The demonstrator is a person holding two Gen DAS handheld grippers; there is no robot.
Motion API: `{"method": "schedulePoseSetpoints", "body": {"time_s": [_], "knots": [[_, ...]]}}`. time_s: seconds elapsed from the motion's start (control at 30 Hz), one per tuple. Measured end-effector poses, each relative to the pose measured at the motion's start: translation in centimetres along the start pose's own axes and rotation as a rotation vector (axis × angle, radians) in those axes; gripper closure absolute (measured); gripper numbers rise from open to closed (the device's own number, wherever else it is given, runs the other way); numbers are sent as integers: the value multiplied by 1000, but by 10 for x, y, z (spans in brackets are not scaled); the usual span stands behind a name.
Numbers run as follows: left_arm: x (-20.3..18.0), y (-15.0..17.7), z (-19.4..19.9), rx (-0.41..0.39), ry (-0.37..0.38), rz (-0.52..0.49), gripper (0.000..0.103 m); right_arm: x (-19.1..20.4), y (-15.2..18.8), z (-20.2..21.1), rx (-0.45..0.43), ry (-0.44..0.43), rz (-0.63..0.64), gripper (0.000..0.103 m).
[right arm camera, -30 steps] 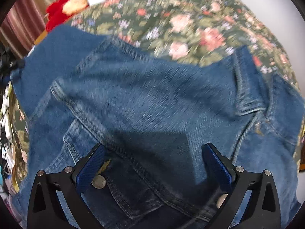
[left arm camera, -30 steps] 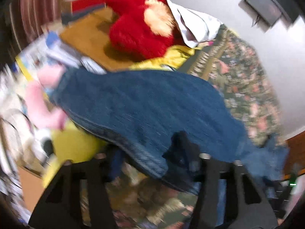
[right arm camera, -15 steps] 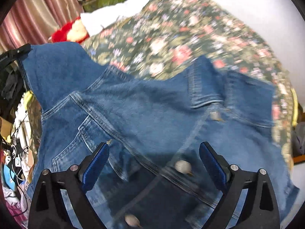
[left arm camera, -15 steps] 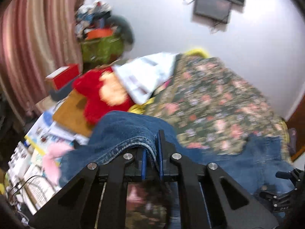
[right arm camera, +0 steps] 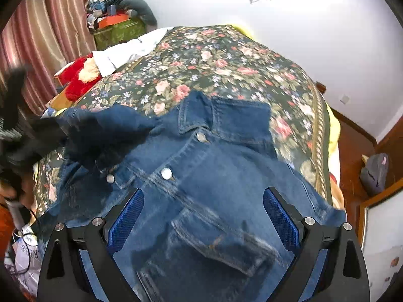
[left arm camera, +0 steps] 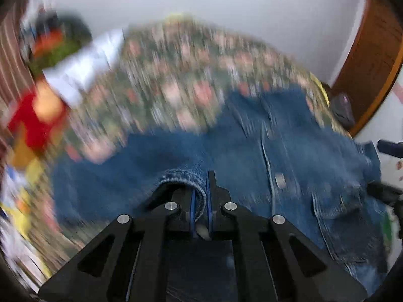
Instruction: Fold large clothes
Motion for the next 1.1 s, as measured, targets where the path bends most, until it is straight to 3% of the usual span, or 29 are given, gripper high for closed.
{"method": "schedulePoseSetpoints", "body": {"time_s": [0.07, 0.17, 0.2, 0.23, 0.3, 0.47, 0.67, 0.77, 0.9, 0.93, 1.0, 1.1], "knots": [[-7, 23, -22, 96, 89, 51, 92, -8, 8, 3, 9, -1, -15, 8], [-7, 47, -31, 169, 144, 111, 86, -16, 17, 6, 16, 4, -29, 8], [-5, 52, -28, 174, 153, 130, 78, -19, 19, 6, 18, 6, -34, 8], [-1, 54, -25, 172, 159, 143, 73, -21, 21, 7, 20, 5, -42, 8], [14, 56, -7, 142, 166, 183, 52, -23, 23, 9, 24, -3, -56, 8], [76, 58, 36, 14, 73, 308, 42, -26, 23, 8, 20, -24, -95, 7], [150, 78, 18, 41, 58, 562, 42, -22, 21, 8, 16, -50, -123, 8], [169, 85, 6, 61, 13, 607, 42, -21, 21, 10, 15, -44, -115, 7], [186, 83, -9, 43, 27, 682, 43, -23, 22, 13, 1, -21, -98, 7], [189, 78, -8, 22, 4, 673, 46, -24, 23, 14, -1, -17, -96, 7], [191, 66, -9, 12, -90, 622, 70, -27, 24, 13, -2, -7, -96, 8], [187, 46, -9, 4, -194, 525, 81, -30, 26, 12, -1, 3, -100, 7]]}}
Point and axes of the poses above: each gripper's, at about its wrist camera, not at the fingertips, and z roughly against the way its jaws point, x to its left, y to its underside, the point moved 6 cm from there along -z, roughly the way its jaws point, and after that the axes turned 7 degrees about -z, right-handed, at the moved point
